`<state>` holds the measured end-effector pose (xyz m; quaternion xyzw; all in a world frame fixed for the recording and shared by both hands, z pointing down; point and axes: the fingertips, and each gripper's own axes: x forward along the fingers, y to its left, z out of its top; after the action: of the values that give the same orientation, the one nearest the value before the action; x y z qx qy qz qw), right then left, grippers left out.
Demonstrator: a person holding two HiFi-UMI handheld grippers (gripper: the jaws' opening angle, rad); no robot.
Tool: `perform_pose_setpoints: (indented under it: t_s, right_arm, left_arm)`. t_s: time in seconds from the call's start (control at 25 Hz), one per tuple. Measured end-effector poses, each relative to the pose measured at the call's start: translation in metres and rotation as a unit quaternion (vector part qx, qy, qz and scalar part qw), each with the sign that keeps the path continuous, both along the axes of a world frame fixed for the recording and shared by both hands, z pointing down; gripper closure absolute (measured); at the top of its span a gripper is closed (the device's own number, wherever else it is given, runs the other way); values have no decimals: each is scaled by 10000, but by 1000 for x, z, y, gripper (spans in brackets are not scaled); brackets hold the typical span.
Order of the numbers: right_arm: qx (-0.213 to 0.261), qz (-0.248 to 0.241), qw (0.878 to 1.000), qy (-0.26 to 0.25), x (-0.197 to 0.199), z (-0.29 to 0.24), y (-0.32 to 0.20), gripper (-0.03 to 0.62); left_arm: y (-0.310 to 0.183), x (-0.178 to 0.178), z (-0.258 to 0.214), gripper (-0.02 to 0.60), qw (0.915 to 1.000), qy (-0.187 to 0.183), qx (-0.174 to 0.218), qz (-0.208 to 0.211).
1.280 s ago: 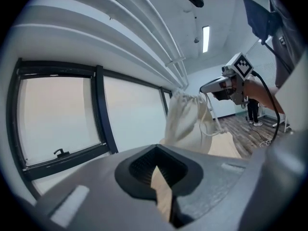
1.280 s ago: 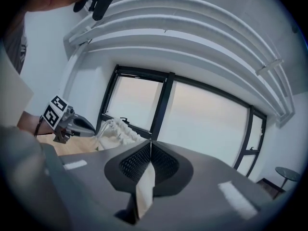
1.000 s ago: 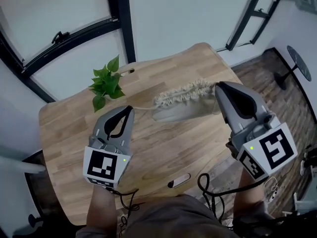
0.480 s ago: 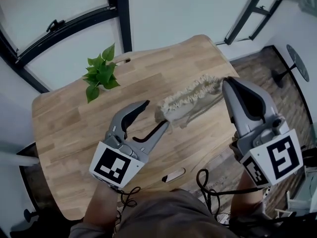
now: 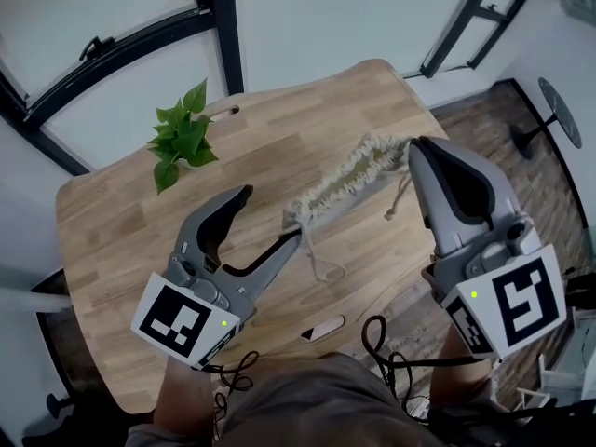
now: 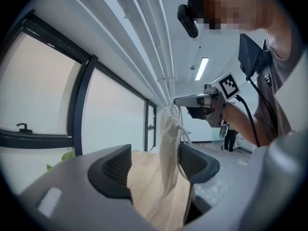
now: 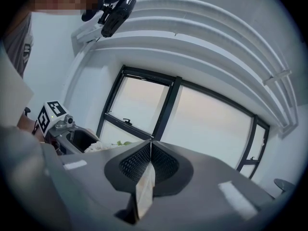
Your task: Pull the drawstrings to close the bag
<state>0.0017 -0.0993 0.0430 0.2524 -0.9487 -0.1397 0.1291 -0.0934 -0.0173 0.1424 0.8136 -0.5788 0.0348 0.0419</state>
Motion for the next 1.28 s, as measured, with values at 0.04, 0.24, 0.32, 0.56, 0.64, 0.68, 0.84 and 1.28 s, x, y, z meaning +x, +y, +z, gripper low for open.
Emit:
perform_pose_setpoints:
  t_s: [0.04,0.24,0.32,0.56,0.64,0.68,0.84,1.28]
  right_arm:
    - [-8,-1,10000,-27,1,-1,-1,559]
    - [41,58,9999,-75,5,-5,-4,559]
    - [52,71,9999,-81,5,-6,-4,559]
    - [33,36,9999,-113,3,-7,-2,559]
    - [17,-3,9999,-119,2,-6,1,559]
    - [8,-27,9999,-120,1,-6,2,559]
    - [-24,-103,9999,-105,-1,-3,6,559]
    - [-36,-139,9997,-180,-1,-6,10,559]
  left_arm:
    - [1,-3,7,279,9999,-94,-109,-27]
    - [4,-12,14,279,9997,163,-163,-82]
    - [2,-9,6,279,9992,385,-8,-54]
    - [-10,1,2,279,9992,392,87,32]
    - [-13,1,3,279,9992,401,80,15]
    - [-14,1,3,279,9992,396,71,-3]
    - [-15,-8,2,282,9988,452,113,-113]
    - [-17,-13,3,471,9988,453,144,-124]
